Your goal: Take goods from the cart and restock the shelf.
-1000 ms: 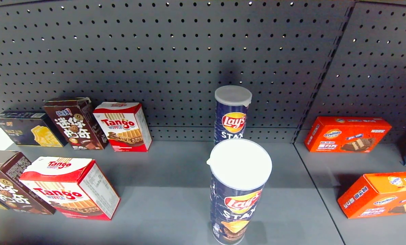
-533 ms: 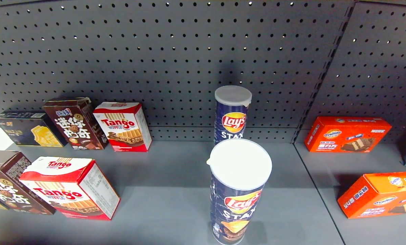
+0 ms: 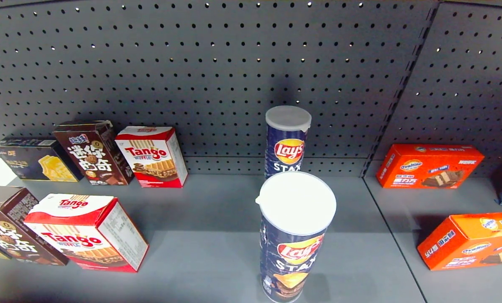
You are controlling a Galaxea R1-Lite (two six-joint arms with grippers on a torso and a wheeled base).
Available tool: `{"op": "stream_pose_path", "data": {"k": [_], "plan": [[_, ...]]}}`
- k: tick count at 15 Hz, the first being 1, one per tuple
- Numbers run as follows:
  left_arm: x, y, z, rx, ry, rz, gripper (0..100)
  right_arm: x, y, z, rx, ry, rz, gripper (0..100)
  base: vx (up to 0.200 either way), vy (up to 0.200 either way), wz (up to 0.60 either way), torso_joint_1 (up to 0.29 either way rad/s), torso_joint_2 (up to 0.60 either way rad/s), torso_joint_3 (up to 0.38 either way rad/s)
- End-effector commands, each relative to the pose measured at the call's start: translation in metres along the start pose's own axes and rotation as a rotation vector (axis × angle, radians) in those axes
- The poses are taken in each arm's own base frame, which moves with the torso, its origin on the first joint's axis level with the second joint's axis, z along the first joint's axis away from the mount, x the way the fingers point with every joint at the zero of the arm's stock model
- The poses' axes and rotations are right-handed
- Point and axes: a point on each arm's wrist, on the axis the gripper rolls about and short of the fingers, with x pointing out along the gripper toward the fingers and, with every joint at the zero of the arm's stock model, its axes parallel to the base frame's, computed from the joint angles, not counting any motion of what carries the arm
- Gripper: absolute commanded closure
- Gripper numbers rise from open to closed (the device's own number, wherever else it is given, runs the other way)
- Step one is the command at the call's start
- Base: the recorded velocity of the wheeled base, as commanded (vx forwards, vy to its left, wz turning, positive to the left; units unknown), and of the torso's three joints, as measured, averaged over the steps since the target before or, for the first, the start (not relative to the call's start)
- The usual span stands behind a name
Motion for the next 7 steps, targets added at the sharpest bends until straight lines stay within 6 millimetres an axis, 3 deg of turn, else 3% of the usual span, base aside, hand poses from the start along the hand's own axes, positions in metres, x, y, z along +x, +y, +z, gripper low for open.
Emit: {"op": "stream_pose_path", "data": {"k": [1, 7], "plan": [[0.0001, 0.0, 0.0, 0.0, 0.001, 0.001, 0, 0.0001, 0.0, 0.0001, 0.0, 0.001, 0.0, 0, 0.0, 0.0, 0.0, 0.0, 0.0, 0.0], [0.0001, 0.0, 0.0, 0.0, 0.001, 0.001, 0, 0.0001, 0.0, 0.0001, 0.0, 0.001, 0.0, 0, 0.0, 0.0, 0.0, 0.0, 0.0, 0.0]]}}
